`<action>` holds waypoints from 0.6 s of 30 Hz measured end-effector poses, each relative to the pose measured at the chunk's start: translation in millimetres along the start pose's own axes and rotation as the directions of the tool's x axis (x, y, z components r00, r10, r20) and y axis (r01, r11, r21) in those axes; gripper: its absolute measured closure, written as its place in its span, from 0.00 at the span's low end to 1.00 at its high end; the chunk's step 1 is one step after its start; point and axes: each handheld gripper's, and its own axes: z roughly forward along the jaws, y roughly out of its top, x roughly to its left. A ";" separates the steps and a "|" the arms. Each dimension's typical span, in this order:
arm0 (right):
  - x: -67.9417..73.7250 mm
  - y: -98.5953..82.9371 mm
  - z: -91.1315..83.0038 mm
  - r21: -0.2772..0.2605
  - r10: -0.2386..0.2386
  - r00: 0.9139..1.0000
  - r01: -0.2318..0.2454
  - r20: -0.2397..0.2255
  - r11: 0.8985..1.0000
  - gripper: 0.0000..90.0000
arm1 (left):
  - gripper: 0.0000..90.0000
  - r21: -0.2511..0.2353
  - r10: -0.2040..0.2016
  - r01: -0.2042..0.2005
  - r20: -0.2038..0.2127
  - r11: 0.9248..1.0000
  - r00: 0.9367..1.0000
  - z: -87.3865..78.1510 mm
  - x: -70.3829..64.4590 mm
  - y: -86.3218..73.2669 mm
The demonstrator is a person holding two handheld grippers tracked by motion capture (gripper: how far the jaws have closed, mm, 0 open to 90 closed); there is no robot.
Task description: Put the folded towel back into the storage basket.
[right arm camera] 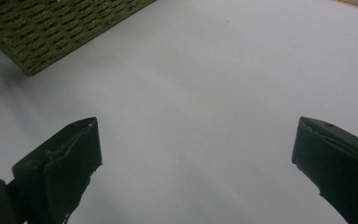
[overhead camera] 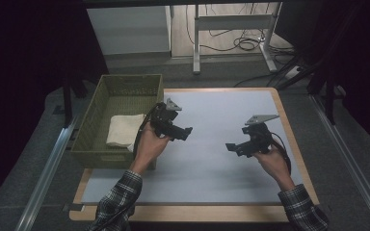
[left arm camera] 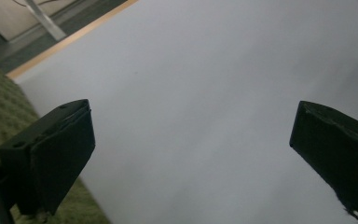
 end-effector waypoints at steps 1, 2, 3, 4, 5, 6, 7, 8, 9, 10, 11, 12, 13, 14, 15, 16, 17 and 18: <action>-1.2 -1.8 -2.3 0.001 0.001 1.000 -0.001 0.004 1.000 0.02 | 0.00 0.000 0.005 -0.005 0.001 1.000 1.000 0.6 -2.5 1.1; -2.2 -3.8 -4.8 -0.002 0.004 1.000 -0.004 0.007 1.000 0.02 | 0.00 0.003 0.010 -0.010 0.001 1.000 1.000 1.9 -4.8 1.9; -2.9 -5.3 -6.7 -0.006 0.006 1.000 -0.006 0.007 1.000 0.02 | 0.00 0.005 0.012 -0.012 0.008 1.000 1.000 3.6 -7.2 2.4; -3.2 -6.5 -8.7 -0.008 0.007 1.000 -0.007 0.008 1.000 0.02 | 0.00 0.007 0.013 -0.013 0.017 1.000 1.000 5.6 -10.0 3.0; -3.4 -7.7 -10.4 -0.009 0.007 1.000 -0.007 0.009 1.000 0.02 | 0.00 0.009 0.017 -0.018 0.021 1.000 1.000 7.2 -12.1 3.4; -3.4 -8.6 -11.5 -0.009 0.007 1.000 -0.007 0.010 1.000 0.02 | 0.00 0.013 0.024 -0.025 0.025 1.000 0.999 10.0 -15.9 4.0; -3.6 -9.9 -13.2 -0.011 0.006 1.000 -0.006 0.011 1.000 0.02 | 0.00 0.015 0.026 -0.026 0.029 1.000 0.999 11.8 -18.3 4.3; -3.6 -10.8 -14.0 -0.012 0.006 1.000 -0.006 0.011 1.000 0.02 | 0.00 0.016 0.030 -0.030 0.037 0.999 0.999 14.7 -21.7 4.8; -3.6 -12.0 -15.4 -0.014 0.006 1.000 -0.006 0.011 1.000 0.02 | 0.00 0.014 0.030 -0.031 0.046 0.999 0.999 16.9 -24.4 5.1; -3.4 -13.0 -16.6 -0.012 0.006 1.000 -0.006 0.011 1.000 0.02 | 0.00 0.015 0.031 -0.032 0.054 0.999 0.998 18.8 -26.8 5.5; -3.4 -14.0 -17.3 -0.014 0.005 1.000 -0.005 0.011 1.000 0.02 | 0.00 0.012 0.030 -0.031 0.059 0.999 0.998 20.2 -28.7 5.8; -3.1 -14.8 -17.9 -0.015 0.007 1.000 -0.007 0.010 1.000 0.02 | 0.00 0.008 0.031 -0.032 0.067 0.999 0.997 22.6 -31.8 6.1; -3.1 -16.2 -18.4 -0.017 0.004 1.000 -0.004 0.008 1.000 0.02 | 0.00 0.006 0.032 -0.032 0.074 0.999 0.997 24.0 -33.8 6.3; -2.9 -16.9 -18.8 -0.017 0.005 1.000 -0.004 0.010 1.000 0.02 | 0.00 0.001 0.030 -0.030 0.090 1.000 0.996 26.1 -37.4 6.4; -2.7 -18.3 -19.3 -0.017 0.000 1.000 0.001 0.013 1.000 0.02 | 0.00 -0.004 0.029 -0.029 0.099 1.000 0.995 27.6 -40.2 6.3; -2.5 -19.6 -19.7 -0.018 0.001 1.000 0.000 0.014 1.000 0.02 | 0.00 -0.008 0.028 -0.027 0.108 1.000 0.994 29.3 -43.0 6.0; -2.5 -21.2 -19.7 -0.021 0.000 1.000 0.000 0.012 1.000 0.02 | 0.00 -0.012 0.026 -0.025 0.118 1.000 0.993 31.1 -45.8 5.2; -2.7 -23.0 -19.7 -0.021 0.001 1.000 0.000 0.012 1.000 0.02 | 0.00 -0.016 0.023 -0.022 0.126 1.000 0.992 32.5 -47.9 4.3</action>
